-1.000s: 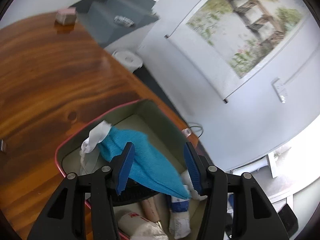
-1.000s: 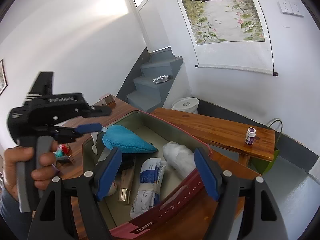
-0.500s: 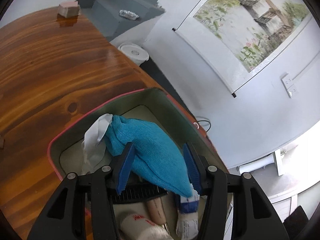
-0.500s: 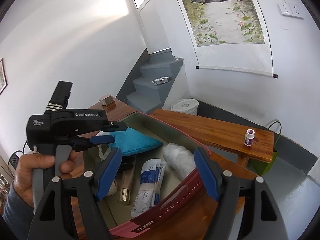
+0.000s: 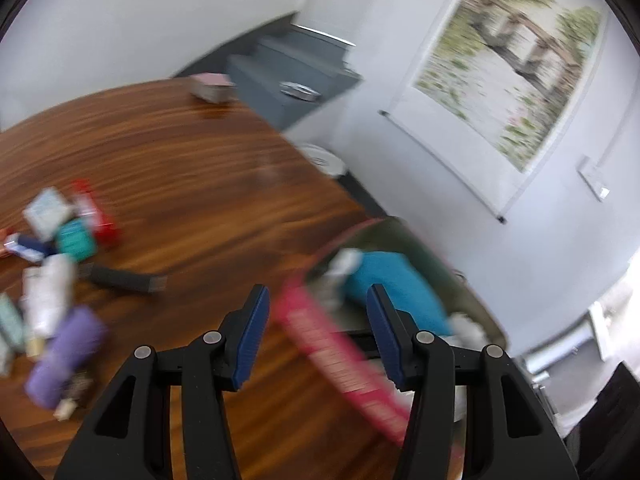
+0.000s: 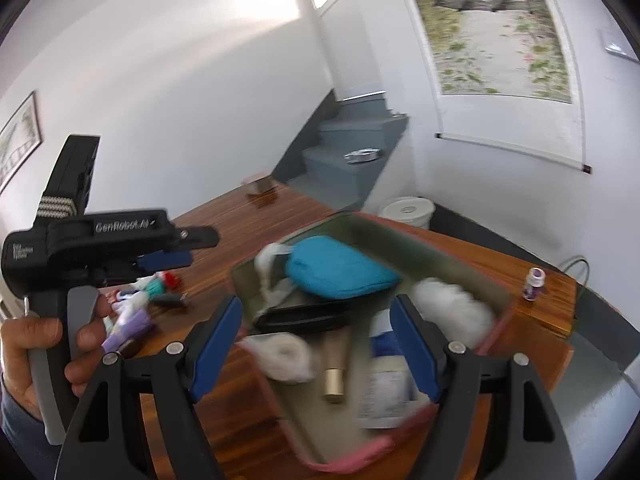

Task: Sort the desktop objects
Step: 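Move both tools away from the tin box toward the table items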

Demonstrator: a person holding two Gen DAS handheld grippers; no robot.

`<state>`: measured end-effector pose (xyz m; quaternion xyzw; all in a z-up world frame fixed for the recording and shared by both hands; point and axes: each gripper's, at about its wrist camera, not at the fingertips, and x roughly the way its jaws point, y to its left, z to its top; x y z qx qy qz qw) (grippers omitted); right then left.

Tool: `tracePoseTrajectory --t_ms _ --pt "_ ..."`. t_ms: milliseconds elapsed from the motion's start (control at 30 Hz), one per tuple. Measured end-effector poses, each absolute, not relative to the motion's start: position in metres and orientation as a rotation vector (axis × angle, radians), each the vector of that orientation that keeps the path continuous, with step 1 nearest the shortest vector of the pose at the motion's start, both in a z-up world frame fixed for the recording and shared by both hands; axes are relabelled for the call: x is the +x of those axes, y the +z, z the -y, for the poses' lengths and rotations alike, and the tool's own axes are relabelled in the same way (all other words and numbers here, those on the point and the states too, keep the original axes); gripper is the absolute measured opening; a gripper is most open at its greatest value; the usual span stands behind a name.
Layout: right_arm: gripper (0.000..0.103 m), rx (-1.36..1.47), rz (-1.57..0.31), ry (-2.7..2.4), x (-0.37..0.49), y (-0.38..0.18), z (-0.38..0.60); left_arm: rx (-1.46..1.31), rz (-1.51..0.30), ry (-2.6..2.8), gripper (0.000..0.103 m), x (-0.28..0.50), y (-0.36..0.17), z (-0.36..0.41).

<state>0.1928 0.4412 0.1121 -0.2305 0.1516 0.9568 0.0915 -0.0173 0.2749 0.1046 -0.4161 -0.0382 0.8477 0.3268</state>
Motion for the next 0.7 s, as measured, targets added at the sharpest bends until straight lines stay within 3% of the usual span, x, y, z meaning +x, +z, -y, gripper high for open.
tracePoseTrajectory --t_ms 400,700 --pt "0.081 -0.825 -0.363 2.996 0.160 0.103 -0.361 -1.227 0.300 2.546 0.054 -0.066 0.070 -0.103" --pt "0.081 -0.932 -0.320 3.050 0.136 0.089 -0.321 -1.387 0.375 2.738 0.054 -0.085 0.036 -0.025"
